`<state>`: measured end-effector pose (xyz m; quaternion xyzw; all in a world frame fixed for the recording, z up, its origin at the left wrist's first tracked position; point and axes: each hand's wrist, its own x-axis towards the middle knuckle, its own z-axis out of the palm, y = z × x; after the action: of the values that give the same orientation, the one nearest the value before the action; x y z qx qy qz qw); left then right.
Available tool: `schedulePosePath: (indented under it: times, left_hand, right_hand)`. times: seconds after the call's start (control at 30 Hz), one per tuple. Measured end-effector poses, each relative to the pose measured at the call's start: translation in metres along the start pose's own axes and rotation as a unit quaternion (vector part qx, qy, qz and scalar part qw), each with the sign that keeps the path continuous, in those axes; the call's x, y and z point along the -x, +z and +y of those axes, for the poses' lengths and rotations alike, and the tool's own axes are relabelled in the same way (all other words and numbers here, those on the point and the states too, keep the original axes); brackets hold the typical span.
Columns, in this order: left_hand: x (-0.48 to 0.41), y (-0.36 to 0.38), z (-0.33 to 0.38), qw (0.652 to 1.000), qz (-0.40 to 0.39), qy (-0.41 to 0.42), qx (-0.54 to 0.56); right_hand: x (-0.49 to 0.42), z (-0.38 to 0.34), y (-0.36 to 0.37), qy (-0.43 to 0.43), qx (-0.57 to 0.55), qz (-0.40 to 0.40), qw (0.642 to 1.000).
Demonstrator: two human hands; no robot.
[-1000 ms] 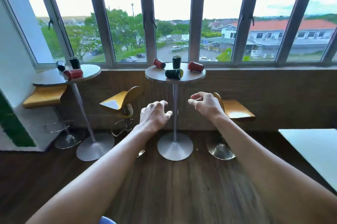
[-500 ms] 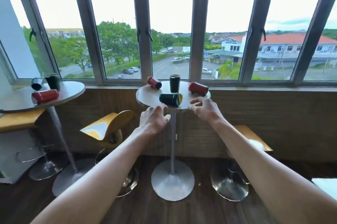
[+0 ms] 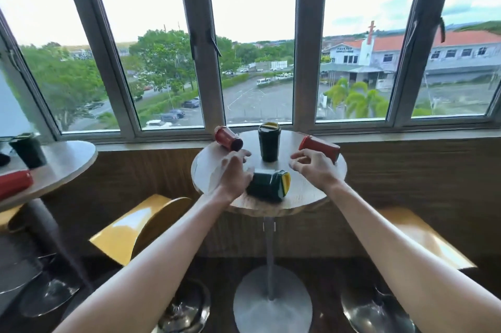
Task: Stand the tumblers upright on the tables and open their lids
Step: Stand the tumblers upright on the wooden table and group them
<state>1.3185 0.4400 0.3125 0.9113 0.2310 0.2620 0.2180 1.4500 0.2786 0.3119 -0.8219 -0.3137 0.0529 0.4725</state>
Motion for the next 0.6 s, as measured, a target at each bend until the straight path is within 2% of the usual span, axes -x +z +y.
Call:
schedulePosePath:
  times: [0.1, 0.33, 0.6]
  left_hand:
    - [-0.063, 0.028, -0.027, 1.0, 0.009, 0.015, 0.025]
    - [-0.18, 0.078, -0.08, 0.996, -0.051, 0.033, 0.062]
    - [-0.28, 0.127, -0.119, 0.967, -0.134, 0.158, 0.152]
  right_hand:
    - [-0.06, 0.018, 0.016, 0.008, -0.012, -0.022, 1.0]
    - [-0.161, 0.041, 0.051, 0.039, -0.02, -0.078, 0.996]
    - [-0.176, 0.043, 0.072, 0.102, -0.001, -0.157, 0.982]
